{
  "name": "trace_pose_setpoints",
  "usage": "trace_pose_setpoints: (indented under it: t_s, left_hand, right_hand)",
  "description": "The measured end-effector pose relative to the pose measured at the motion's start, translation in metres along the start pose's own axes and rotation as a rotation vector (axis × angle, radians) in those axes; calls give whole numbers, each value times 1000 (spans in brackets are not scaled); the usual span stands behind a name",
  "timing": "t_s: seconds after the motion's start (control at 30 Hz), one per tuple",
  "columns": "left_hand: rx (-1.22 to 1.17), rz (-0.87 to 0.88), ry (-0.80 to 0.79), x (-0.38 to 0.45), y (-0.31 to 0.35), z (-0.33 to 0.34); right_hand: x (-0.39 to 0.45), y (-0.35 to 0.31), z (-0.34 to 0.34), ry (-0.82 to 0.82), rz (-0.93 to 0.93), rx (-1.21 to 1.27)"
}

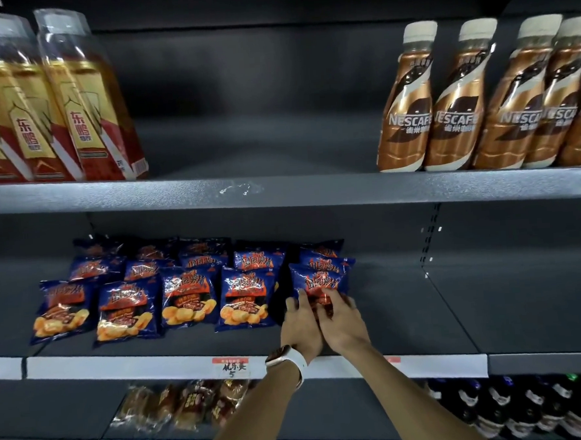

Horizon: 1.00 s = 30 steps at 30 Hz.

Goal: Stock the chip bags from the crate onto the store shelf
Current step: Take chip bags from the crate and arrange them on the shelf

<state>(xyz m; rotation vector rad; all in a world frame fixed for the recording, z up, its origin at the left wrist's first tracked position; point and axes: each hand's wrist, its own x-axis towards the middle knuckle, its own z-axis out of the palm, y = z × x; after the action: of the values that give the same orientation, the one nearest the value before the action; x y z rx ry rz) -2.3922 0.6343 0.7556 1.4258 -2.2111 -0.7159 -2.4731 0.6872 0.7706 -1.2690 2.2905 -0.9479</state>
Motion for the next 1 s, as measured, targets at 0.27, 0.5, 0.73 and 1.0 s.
trace_pose_setpoints:
  t_s: [0.27, 0.5, 0.73, 1.0]
  left_hand:
    - [36, 50, 10, -3, -9, -7]
    - [63, 65, -62, -17, -11, -24]
    - [101, 92, -131, -24, -23, -35]
    - [92, 153, -67, -36, -40, -58]
  right_hand:
    - [-5, -8, 7, 15, 23, 2]
    - [-3, -10, 21, 47, 75, -27]
    - [-7, -15, 32, 64, 152, -107]
    - [-36, -47, 38, 97, 142, -126]
